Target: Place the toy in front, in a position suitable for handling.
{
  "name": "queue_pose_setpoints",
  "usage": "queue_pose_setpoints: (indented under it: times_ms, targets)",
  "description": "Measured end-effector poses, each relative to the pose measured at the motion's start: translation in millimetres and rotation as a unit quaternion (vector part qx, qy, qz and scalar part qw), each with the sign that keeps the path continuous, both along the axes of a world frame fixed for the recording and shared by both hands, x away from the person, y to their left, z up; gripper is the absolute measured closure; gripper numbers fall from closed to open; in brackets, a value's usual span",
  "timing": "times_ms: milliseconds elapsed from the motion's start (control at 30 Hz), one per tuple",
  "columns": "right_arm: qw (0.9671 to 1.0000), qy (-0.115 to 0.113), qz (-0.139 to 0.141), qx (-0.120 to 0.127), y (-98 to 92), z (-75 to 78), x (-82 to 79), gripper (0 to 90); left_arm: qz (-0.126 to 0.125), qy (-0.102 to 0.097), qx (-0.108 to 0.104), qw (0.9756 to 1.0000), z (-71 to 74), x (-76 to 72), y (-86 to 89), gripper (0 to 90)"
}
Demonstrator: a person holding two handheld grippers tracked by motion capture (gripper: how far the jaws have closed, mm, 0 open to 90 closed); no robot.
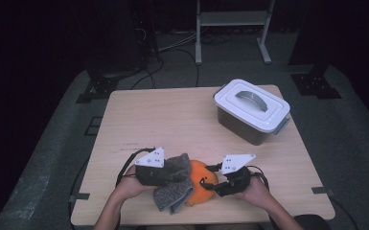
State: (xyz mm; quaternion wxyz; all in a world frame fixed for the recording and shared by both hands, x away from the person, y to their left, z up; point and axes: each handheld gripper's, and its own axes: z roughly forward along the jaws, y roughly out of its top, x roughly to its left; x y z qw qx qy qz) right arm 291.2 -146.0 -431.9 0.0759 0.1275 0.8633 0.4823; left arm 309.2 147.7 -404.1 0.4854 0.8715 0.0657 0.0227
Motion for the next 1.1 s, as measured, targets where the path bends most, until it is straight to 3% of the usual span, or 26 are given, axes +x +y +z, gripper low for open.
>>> queue_pose_setpoints:
  times_ms: [333,467,533,633,867,1033,1100]
  targets:
    - [0.9999,-0.007,0.008,-0.005,-3.0,0.1,-0.9,40.9,0.023,0.010,0.006,0.9997,-2.8,5.5,18.6,72.7]
    - [0.9998,-0.013,0.008,-0.009,-0.9,0.9,-2.5,40.8,0.021,0.011,-0.018,0.9996,2.5,3.4,11.3,72.8]
    - [0.9998,-0.016,0.008,-0.009,0.3,0.9,-3.1,40.6,0.008,0.009,-0.034,0.9993,6.0,-0.2,3.0,72.8]
    - [0.9999,-0.013,0.007,-0.009,-0.2,0.8,-2.6,39.8,-0.007,-0.005,-0.002,1.0000,5.0,-5.1,-11.7,72.8]
    - [0.9996,0.025,-0.010,0.007,-7.3,4.0,6.1,26.3,-0.006,0.016,-0.007,0.9998,-1.6,-2.2,-3.3,72.8]
    - [0.9989,0.045,-0.013,0.008,-8.0,0.4,9.4,25.8,-0.006,0.024,-0.015,0.9996,-3.5,-1.6,-2.1,72.7]
    - [0.9977,0.066,-0.010,0.009,-5.8,-2.6,10.5,34.6,-0.005,0.022,-0.015,0.9996,-3.6,-2.4,-4.8,72.8]
